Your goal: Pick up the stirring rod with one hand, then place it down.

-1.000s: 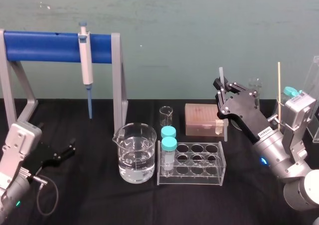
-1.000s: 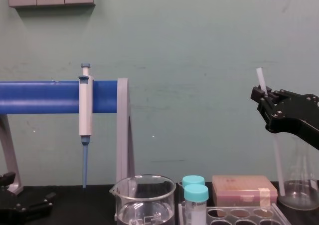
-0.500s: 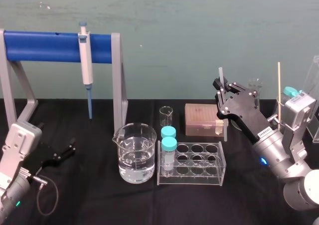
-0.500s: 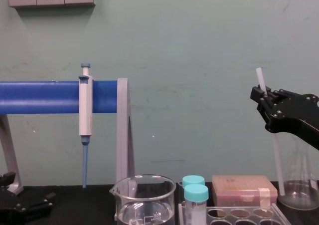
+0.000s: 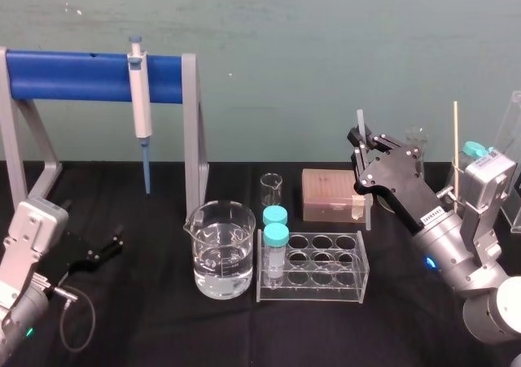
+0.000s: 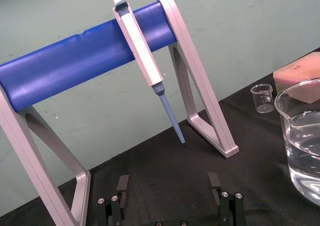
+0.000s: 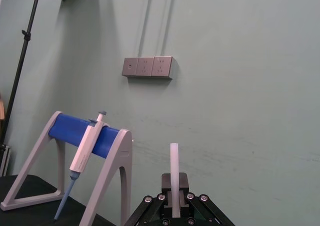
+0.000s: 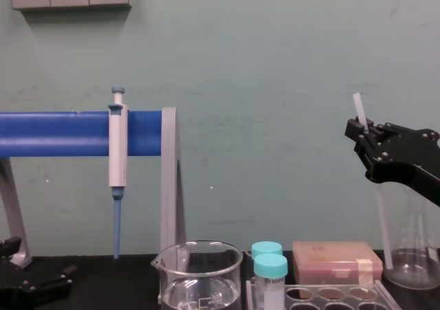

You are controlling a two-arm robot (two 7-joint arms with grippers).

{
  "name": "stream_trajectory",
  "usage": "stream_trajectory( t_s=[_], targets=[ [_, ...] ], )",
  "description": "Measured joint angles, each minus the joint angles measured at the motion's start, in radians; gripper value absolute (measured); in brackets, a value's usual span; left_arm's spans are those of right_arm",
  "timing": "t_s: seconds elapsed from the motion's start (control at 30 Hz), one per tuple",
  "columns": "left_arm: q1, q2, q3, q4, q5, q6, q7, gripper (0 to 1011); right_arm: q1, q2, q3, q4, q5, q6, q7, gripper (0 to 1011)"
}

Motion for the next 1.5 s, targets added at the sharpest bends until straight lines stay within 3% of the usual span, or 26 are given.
stream_trajectory(
  t_s=[1.5],
  targets=[
    [0.000, 0.000, 0.000, 0.000, 0.000, 0.000, 0.000, 1000, 0.000, 0.000, 0.000, 0.000, 0.000, 0.000, 0.000, 72]
  ],
)
